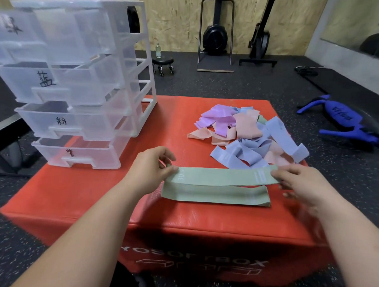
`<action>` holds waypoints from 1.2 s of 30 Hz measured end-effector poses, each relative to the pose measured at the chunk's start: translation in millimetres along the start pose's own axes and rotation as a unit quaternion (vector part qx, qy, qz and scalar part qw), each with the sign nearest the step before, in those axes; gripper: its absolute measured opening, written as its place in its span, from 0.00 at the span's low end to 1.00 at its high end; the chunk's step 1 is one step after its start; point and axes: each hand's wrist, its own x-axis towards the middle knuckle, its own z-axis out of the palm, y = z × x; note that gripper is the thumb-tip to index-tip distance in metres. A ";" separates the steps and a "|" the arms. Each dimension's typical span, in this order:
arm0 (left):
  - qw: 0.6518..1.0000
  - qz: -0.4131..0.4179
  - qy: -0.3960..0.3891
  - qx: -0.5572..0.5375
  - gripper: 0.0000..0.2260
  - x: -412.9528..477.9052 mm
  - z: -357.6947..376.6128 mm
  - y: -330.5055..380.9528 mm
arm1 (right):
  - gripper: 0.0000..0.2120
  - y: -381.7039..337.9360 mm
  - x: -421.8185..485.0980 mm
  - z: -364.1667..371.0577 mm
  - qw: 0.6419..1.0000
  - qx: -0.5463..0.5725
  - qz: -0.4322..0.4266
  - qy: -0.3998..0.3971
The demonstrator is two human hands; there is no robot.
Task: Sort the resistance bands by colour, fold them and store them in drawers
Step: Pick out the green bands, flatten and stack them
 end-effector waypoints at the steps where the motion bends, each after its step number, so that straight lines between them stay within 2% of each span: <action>1: 1.000 0.004 0.002 0.014 0.09 -3.1 0.0 1.3 | 0.04 3.1 -3.3 -1.1 1.000 -0.020 -0.014 0.003; 5: 0.999 0.013 -0.019 0.044 0.10 -13.6 2.4 2.5 | 0.12 13.5 -11.4 -0.8 0.989 -0.117 -0.088 -0.024; 8: 0.996 0.032 -0.030 0.072 0.12 -17.0 5.4 1.4 | 0.10 23.4 -7.1 1.0 0.964 -0.232 -0.133 -0.005; 11: 0.994 0.049 -0.033 0.093 0.13 -18.8 7.9 2.0 | 0.09 25.7 -9.1 5.8 0.940 -0.296 -0.169 0.011; 19: 0.980 0.069 -0.070 0.174 0.13 -18.4 21.7 -6.4 | 0.11 35.8 -5.1 14.0 0.893 -0.408 -0.188 0.016; 22: 0.969 0.095 -0.061 0.221 0.14 -17.7 22.0 -9.3 | 0.17 39.2 -2.2 11.4 0.888 -0.420 -0.186 -0.006; 24: 0.969 0.101 -0.082 0.208 0.16 -18.3 16.2 -10.6 | 0.20 39.1 -2.3 6.4 0.891 -0.402 -0.208 -0.036; 27: 0.963 0.101 -0.183 0.170 0.31 -20.8 3.4 -14.4 | 0.25 35.3 -3.6 0.2 0.871 -0.412 -0.247 -0.101; 29: 0.954 0.101 -0.214 0.182 0.36 -21.2 0.4 -17.8 | 0.26 34.3 -2.8 -0.2 0.860 -0.423 -0.257 -0.122; 36: 0.964 0.116 -0.167 0.173 0.28 -14.6 4.0 -23.5 | 0.21 39.7 5.8 1.7 0.860 -0.421 -0.256 -0.133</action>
